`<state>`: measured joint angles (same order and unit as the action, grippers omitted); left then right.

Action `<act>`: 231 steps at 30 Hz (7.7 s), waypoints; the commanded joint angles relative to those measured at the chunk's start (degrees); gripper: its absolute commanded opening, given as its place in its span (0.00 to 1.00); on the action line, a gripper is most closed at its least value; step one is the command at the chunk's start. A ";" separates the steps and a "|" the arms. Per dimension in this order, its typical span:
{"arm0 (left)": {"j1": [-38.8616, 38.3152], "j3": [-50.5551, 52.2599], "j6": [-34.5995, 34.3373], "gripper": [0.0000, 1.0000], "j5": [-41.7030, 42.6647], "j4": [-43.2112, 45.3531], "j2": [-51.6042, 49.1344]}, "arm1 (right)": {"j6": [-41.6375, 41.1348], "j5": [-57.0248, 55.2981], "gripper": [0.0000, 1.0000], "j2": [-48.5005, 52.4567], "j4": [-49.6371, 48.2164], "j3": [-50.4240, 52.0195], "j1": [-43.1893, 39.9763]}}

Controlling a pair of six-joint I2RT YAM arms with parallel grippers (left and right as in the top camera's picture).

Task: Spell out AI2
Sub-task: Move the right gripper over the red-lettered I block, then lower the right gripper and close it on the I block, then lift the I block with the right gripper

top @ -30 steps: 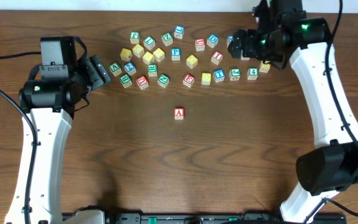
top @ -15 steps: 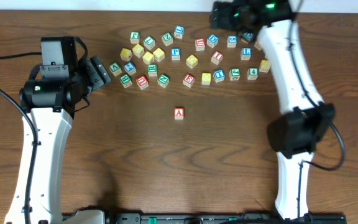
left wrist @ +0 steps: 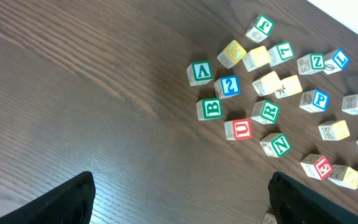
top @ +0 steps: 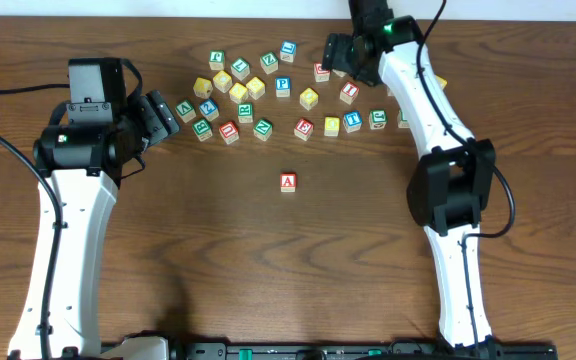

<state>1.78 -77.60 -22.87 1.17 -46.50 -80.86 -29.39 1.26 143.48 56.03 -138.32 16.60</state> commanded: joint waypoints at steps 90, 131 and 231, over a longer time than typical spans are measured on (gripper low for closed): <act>0.17 -0.24 -0.09 0.88 -0.33 -2.58 -0.59 | 16.81 -5.38 0.46 0.35 -6.51 13.79 0.37; 0.17 -0.24 -0.09 0.88 -0.35 -1.86 -0.81 | 16.15 5.07 0.15 -18.01 9.35 13.49 0.42; 0.17 -0.24 -0.09 0.88 -0.35 -1.86 -0.81 | 0.98 -0.94 0.37 -18.40 4.98 38.27 18.95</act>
<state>1.78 -77.60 -22.87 1.17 -48.21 -81.23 -28.69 0.40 125.89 60.29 -96.90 34.74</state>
